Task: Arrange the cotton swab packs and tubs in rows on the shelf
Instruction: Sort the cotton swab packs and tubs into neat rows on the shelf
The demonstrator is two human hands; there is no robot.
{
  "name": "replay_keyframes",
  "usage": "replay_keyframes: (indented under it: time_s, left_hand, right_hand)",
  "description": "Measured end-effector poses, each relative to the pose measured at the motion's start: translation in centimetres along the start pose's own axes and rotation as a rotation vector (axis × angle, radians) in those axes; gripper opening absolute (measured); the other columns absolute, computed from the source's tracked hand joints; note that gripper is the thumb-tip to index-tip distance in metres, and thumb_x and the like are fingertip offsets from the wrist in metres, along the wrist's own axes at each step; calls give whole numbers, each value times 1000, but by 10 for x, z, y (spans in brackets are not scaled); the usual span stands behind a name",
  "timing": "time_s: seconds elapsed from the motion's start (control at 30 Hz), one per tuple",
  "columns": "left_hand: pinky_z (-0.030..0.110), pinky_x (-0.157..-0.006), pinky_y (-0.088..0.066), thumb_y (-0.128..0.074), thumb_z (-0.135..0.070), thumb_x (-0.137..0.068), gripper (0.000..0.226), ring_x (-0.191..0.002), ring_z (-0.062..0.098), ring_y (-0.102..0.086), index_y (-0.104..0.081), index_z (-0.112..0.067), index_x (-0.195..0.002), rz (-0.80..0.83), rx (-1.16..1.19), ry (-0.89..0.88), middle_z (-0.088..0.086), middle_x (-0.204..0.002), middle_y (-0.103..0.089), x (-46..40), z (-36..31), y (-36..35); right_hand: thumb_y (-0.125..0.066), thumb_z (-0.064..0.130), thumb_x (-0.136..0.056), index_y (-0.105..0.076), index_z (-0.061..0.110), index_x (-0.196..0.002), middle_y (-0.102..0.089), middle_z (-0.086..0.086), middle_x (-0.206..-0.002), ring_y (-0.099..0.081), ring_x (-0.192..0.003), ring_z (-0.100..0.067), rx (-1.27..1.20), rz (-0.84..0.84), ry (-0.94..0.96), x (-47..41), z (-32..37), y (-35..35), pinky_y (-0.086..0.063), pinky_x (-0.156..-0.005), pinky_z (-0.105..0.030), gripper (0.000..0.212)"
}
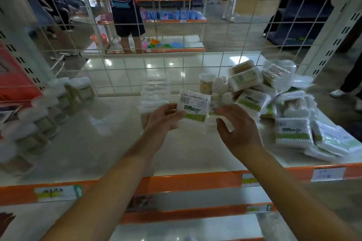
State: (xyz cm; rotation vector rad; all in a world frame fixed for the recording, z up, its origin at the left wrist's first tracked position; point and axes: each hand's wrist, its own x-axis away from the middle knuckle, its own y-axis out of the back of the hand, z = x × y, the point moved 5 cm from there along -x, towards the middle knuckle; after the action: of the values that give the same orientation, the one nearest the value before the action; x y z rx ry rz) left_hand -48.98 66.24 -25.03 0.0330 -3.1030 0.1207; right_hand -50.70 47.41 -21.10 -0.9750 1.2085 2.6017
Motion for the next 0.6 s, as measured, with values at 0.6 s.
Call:
replay_keyframes:
  time_s: [0.6]
  left_hand:
    - [25,-67,-51,-73,-13,-73,37,-72,11,-65,-61,-19,-108,172,-159,-96,-3,-75,-66,19,-28,18]
  right_hand:
    - [-70,11,-78,-60,25,-108,-67,-1,-98,-64,-88,-19,-562,383,-361,7,35,-47,-55,-79,-35,34]
